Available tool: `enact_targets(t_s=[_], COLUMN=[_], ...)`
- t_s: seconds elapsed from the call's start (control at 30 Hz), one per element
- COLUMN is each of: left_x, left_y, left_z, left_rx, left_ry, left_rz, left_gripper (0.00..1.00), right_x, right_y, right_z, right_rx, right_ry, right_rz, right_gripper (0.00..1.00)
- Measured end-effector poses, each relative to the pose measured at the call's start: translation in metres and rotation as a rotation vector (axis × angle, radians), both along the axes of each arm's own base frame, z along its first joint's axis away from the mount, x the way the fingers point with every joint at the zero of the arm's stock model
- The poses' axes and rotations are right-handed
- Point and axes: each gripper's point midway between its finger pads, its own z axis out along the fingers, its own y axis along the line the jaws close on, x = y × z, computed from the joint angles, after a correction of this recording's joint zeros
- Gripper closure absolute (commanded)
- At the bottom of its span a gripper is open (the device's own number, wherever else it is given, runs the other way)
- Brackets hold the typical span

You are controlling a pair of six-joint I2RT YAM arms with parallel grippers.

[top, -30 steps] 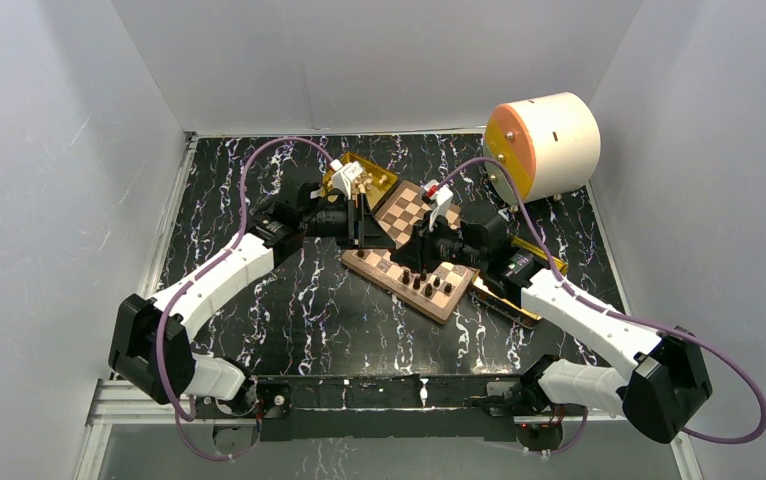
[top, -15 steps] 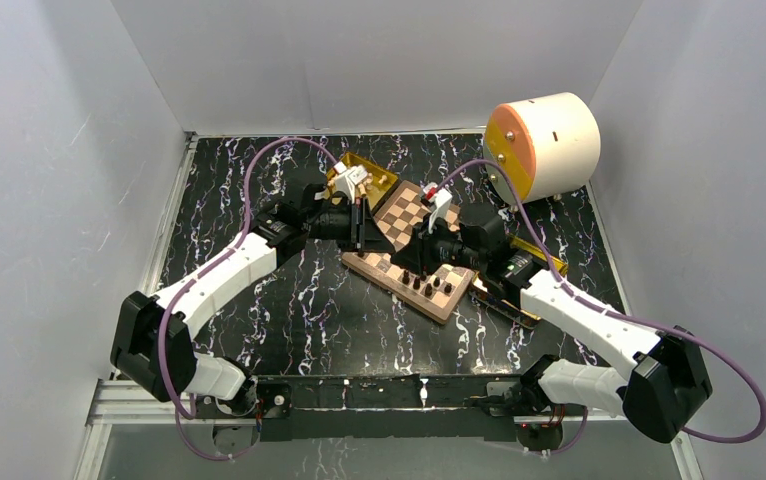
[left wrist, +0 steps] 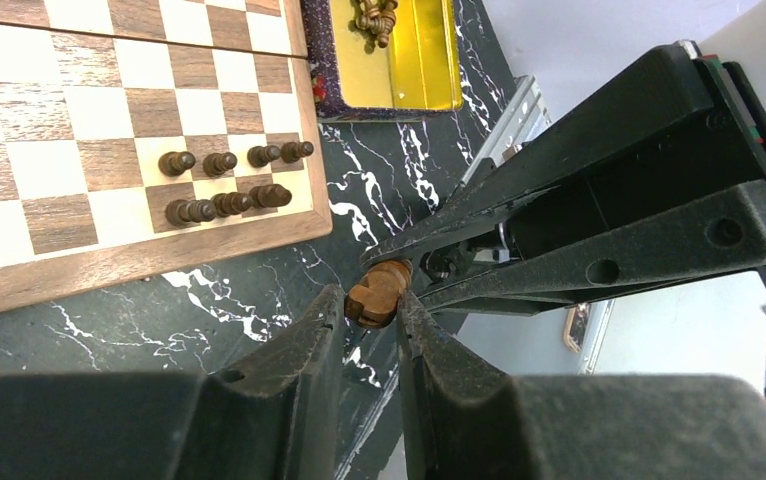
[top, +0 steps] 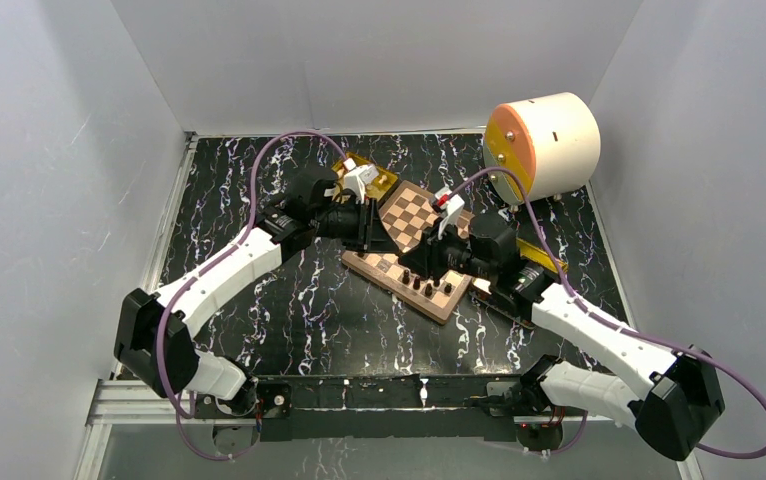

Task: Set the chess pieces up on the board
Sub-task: Pick up the chess piece from the storage box.

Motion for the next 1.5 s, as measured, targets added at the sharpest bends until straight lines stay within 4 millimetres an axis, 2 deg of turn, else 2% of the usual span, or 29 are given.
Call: enact_targets(t_s=[0.2,0.57,0.77,1.23,1.5], left_x=[-0.003,-0.007,-0.010,-0.015,-0.016], left_y=[-0.007,-0.009,-0.008,-0.004,-0.002], left_z=[-0.004,0.003,0.002,-0.001,-0.004], left_rx=[-0.013,-0.064,-0.062,-0.050,-0.028], left_ry=[0.066,0.158,0.171,0.202,0.165], left_rz=[-0.019,-0.005,-0.014,-0.020,-0.046], left_gripper=[0.89,0.93,0.94,0.95,0.96], right_x=[-0.003,-0.009,-0.012,-0.019,-0.019], right_y=[-0.005,-0.002,-0.001,0.003,0.002], right_z=[-0.004,-0.001,-0.001,-0.005,-0.009], right_rx=[-0.015,0.006,0.019,0.026,0.008], right_ry=[-0.014,-0.021,-0.021,0.008,0.001], right_rz=[0.001,0.058,0.081,0.119,0.125], right_gripper=[0.83,0.80,0.75,0.77,0.78])
